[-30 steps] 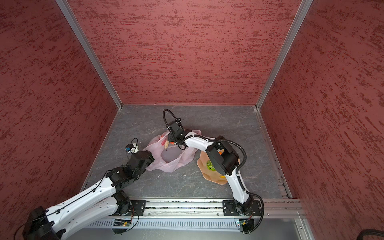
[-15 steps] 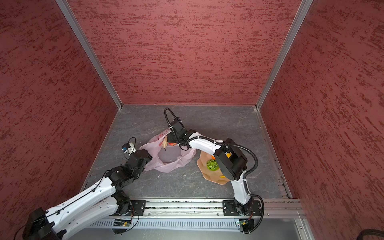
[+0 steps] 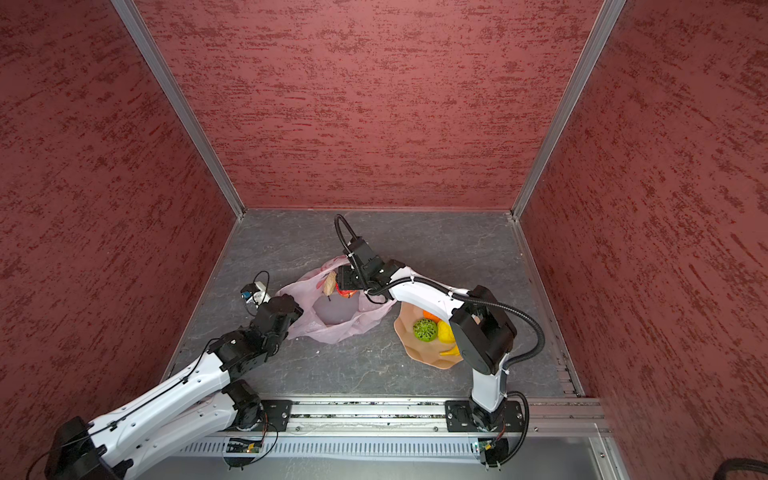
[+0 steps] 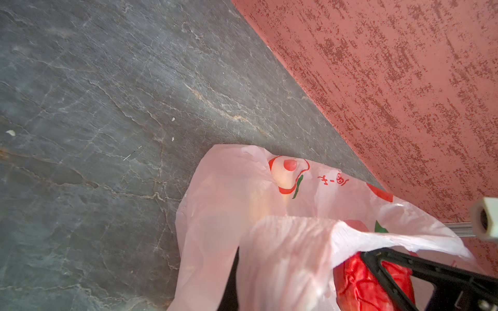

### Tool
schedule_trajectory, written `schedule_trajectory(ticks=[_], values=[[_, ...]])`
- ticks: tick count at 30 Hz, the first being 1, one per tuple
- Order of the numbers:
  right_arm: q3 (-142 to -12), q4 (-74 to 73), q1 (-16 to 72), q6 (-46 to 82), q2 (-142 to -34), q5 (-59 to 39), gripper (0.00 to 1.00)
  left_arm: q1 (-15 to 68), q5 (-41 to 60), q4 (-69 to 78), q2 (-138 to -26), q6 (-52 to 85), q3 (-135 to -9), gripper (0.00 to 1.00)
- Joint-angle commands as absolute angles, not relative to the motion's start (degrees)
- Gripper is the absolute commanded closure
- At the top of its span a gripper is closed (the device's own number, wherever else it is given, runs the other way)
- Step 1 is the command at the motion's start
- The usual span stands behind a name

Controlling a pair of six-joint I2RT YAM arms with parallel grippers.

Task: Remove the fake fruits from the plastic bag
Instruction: 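Lift the red fruit out of the bag with the right gripper, then carry the red fruit over the peach bowl and lower it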

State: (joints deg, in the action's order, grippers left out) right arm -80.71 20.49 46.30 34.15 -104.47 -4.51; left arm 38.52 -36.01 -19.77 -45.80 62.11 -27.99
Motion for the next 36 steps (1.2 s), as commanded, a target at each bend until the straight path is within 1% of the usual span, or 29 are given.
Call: schedule_trajectory(ticks=[1,9,19,24,28,36], values=[[-79.9,23.0,46.6,32.3,-100.9,-5.9,0.60,38.1,-37.7,-21.5,-46.1,61.2,-29.7,1.00],[-81.1,27.0,46.5,30.9,-95.3,-6.9,0.60,38.1,-37.8,-22.2,-46.4,61.4,-30.4,1.00],[-81.7,31.7,45.1,29.8,-85.1,-1.9,0.60,38.1,-37.4,-23.2,-46.4,61.2,-30.9,1.00],[-82.5,34.9,42.1,28.7,-79.5,0.7,0.60,38.1,-37.4,-24.0,-46.0,61.4,-31.2,1.00],[-82.7,39.5,38.8,27.6,-75.7,4.8,0.60,38.1,-37.7,-24.5,-46.0,61.2,-31.6,1.00],[-75.8,44.1,30.4,28.2,-68.4,8.4,0.60,37.8,-38.1,-25.2,-46.1,61.2,-31.8,1.00]])
